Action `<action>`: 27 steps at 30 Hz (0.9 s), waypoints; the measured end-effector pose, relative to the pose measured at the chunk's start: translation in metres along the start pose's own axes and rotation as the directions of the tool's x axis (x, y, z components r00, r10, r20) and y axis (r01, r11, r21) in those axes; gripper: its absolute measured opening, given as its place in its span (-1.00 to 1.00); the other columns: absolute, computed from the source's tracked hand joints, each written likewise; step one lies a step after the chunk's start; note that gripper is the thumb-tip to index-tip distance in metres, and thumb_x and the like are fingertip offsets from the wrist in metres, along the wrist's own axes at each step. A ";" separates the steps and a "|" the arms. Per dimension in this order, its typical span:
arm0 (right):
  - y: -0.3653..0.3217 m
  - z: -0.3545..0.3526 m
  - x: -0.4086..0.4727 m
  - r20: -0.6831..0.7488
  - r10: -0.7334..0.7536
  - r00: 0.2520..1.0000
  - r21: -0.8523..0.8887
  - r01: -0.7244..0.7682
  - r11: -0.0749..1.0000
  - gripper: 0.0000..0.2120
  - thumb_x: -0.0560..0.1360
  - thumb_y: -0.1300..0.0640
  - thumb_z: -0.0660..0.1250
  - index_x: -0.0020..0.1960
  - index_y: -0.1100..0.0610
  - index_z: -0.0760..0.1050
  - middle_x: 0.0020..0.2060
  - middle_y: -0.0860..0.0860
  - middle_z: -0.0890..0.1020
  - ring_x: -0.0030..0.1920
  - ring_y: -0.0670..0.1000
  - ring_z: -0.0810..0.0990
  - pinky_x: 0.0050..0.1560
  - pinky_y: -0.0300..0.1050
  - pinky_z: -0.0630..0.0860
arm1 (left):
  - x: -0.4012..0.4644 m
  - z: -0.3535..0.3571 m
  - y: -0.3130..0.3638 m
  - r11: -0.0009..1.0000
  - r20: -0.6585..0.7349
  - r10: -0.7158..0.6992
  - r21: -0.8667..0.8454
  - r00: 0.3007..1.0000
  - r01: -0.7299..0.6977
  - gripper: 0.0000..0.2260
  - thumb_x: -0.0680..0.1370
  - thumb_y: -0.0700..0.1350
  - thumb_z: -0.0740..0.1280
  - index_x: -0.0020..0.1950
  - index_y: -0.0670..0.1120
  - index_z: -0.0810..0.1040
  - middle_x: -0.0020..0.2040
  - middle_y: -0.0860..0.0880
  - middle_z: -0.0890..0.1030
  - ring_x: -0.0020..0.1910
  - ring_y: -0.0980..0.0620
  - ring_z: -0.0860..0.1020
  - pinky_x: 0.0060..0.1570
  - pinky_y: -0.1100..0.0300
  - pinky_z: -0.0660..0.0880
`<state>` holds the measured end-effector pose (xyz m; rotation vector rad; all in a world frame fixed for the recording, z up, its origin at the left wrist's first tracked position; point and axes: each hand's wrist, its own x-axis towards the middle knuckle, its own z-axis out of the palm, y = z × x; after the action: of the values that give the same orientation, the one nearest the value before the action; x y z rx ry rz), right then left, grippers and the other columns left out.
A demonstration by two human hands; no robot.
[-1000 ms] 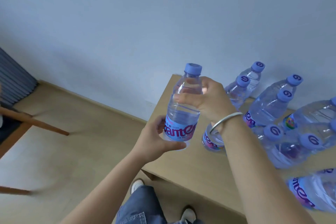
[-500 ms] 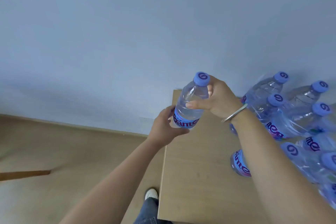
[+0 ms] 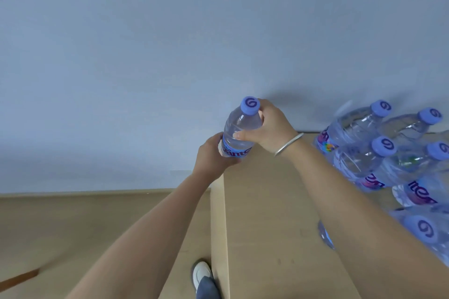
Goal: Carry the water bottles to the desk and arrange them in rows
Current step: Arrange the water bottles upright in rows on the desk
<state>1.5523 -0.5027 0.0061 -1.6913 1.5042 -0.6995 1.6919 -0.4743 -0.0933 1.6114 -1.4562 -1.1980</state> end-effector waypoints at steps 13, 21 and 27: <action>0.011 -0.003 0.021 -0.002 -0.074 0.997 -0.073 0.074 0.995 -0.50 0.31 0.15 0.52 0.16 0.08 0.37 0.13 0.05 0.42 0.05 -0.07 0.42 -0.12 -0.46 0.30 | 0.025 0.007 -0.001 1.000 -0.056 0.007 -0.002 0.998 -0.007 -0.54 0.25 -0.17 0.55 0.10 -0.01 0.53 -0.05 0.10 0.58 -0.02 0.13 0.51 -0.18 0.42 0.38; 0.011 -0.009 0.021 0.009 -0.076 0.997 -0.185 0.077 0.980 -0.48 0.32 0.12 0.50 0.20 0.17 0.38 0.06 0.00 0.33 0.05 -0.07 0.38 -0.02 -0.39 0.26 | 0.024 0.015 0.002 0.999 -0.073 -0.010 0.036 0.997 0.013 -0.58 0.26 -0.14 0.55 0.07 -0.03 0.54 -0.11 0.13 0.58 -0.10 0.12 0.51 -0.26 0.52 0.34; 0.016 -0.013 0.020 -0.009 -0.052 0.999 -0.184 0.049 0.982 -0.45 0.32 0.10 0.50 0.22 0.15 0.36 0.10 0.00 0.37 0.08 -0.08 0.39 -0.01 -0.37 0.27 | 0.027 0.021 0.003 0.995 -0.065 0.021 0.100 0.998 -0.014 -0.59 0.26 -0.12 0.54 0.05 -0.05 0.53 -0.14 0.11 0.58 -0.11 0.06 0.53 -0.18 0.29 0.37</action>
<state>1.5356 -0.5255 -0.0017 -1.8713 1.5808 -0.6148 1.6707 -0.4992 -0.1039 1.6850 -1.5053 -1.0673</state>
